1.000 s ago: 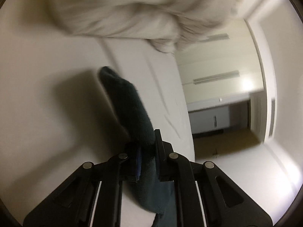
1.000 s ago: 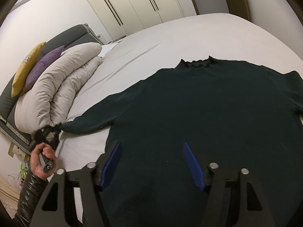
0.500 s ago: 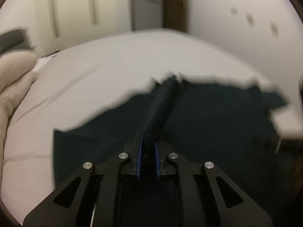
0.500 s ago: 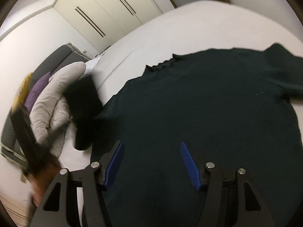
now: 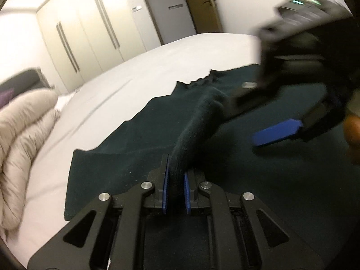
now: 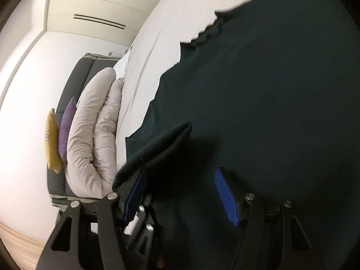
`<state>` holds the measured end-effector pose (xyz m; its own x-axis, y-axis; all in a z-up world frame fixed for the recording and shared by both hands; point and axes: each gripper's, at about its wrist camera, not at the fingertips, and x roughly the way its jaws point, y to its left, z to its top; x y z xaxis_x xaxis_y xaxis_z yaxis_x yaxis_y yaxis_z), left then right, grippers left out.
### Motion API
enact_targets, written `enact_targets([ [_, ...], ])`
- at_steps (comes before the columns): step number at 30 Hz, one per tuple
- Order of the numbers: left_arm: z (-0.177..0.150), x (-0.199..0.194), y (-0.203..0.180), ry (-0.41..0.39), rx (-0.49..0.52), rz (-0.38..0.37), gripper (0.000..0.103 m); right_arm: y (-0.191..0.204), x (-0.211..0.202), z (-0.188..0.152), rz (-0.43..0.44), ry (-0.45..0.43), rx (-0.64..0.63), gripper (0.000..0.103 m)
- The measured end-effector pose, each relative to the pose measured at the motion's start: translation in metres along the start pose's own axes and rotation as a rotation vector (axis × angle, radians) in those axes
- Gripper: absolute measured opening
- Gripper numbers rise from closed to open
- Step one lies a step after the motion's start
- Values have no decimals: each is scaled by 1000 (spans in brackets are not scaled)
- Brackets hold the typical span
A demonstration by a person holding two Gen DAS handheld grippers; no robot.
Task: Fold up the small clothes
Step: 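Carry the held sleeve across the sweater body with the left tool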
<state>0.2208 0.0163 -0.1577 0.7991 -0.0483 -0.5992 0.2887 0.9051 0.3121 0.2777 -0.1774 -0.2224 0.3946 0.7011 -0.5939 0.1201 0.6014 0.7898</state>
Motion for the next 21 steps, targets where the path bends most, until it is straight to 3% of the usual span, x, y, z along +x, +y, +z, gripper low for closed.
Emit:
enact_targets([
  [4, -5, -9, -16, -29, 68, 35, 10, -3, 7, 6, -11, 8, 59, 66],
  [14, -12, -9, -14, -10, 39, 3, 10, -26, -10, -3, 104, -27, 159, 66],
  [18, -13, -10, -13, -15, 38, 1, 10, -29, -18, -14, 307, -49, 198, 66],
  [21, -13, -9, -14, -18, 43, -3, 10, -35, -25, -21, 311, -90, 210, 71],
])
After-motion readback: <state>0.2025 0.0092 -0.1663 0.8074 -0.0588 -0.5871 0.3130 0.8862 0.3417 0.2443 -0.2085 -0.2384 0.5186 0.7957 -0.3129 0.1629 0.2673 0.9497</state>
